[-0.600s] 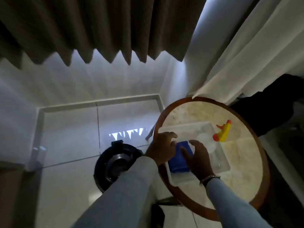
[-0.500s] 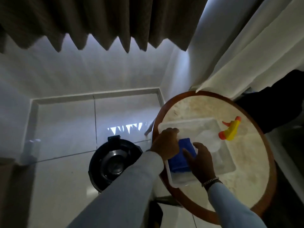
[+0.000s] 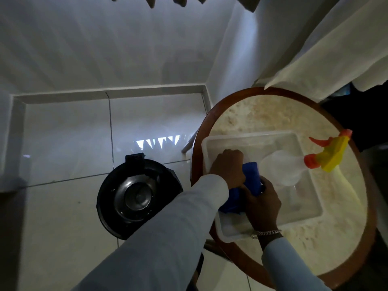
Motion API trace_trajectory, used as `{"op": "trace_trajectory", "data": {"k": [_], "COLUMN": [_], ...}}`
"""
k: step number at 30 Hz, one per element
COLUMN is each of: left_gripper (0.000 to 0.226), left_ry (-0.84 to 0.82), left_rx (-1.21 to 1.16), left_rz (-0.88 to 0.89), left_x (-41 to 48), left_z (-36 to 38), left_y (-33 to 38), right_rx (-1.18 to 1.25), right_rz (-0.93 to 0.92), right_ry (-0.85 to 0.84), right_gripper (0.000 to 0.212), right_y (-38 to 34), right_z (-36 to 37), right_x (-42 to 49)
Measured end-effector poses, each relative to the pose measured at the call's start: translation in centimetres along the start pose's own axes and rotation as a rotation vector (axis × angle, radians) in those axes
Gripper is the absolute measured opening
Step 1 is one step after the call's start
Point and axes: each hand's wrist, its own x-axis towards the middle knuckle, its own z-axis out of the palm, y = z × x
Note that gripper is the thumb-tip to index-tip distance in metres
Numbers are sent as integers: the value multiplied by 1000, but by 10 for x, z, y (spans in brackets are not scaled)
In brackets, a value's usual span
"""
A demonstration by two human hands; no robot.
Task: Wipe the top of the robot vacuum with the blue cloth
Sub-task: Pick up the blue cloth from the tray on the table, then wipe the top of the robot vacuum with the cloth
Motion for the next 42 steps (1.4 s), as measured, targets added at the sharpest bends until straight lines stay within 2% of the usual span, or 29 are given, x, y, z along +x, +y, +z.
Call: {"op": "trace_trajectory", "data": {"k": [3,5,7,9,11,13,16,18,21,25,28,29,31,33,35,38,40,42], "left_gripper": [22,19,18,20,24,25,31,25,26,26,23,28,58,98,125,138,140,141], "left_ry": [103,185,238,275,328,380,477,557,641,728,807,762,521,250,68,3,16,14], "left_rx": [-168,-294,-415,-513,-617,-736,-852,-839,-702,-466,-217,-178,-137,4,182,412,451,440], "left_rz": [82,133,147,103,45,-14,-113,-171,-245,-235,-215,-224,-229,-189,-149,-88,-68,-66], "left_x": [-13,-28,-48,-68,-87,-106,-130,-138,-139,-134,-134,-135,-138,-136,-133,-129,-128,-126], "left_z": [-9,-20,-34,-46,-57,-63,-63,-55,-32,-10,0,3,6,7,3,2,4,3], "left_y": [1,-1,-9,-25,-45,-70,-114,-147,-198,-261,-309,-320,-334,-345,-354,-365,-371,-372], "right_rx": [157,290,387,431,457,503,517,437,409,327,255,216,101,40,-27,-233,-332,-348], "right_rz": [31,-9,-64,-128,-193,-232,-245,-239,-138,-205,-210,-230,-325,-387,-493,-657,-669,-660], "right_ry": [23,-8,-56,-96,-132,-195,-266,-317,-376,-366,-486,-509,-446,-278,-167,-267,-314,-293], "right_gripper": [31,17,17,14,20,13,20,32,36,27,20,23,40,58,64,69,75,77], "right_y": [-14,-25,-38,-56,-77,-94,-109,-108,-98,-75,-51,-42,-30,-27,-29,-24,-12,0], "right_z": [-16,-28,-35,-34,-26,-8,35,71,135,205,241,250,259,262,268,289,297,297], "right_x": [-8,-17,-28,-40,-52,-61,-76,-83,-86,-62,-39,-36,-36,-45,-57,-78,-87,-91]}}
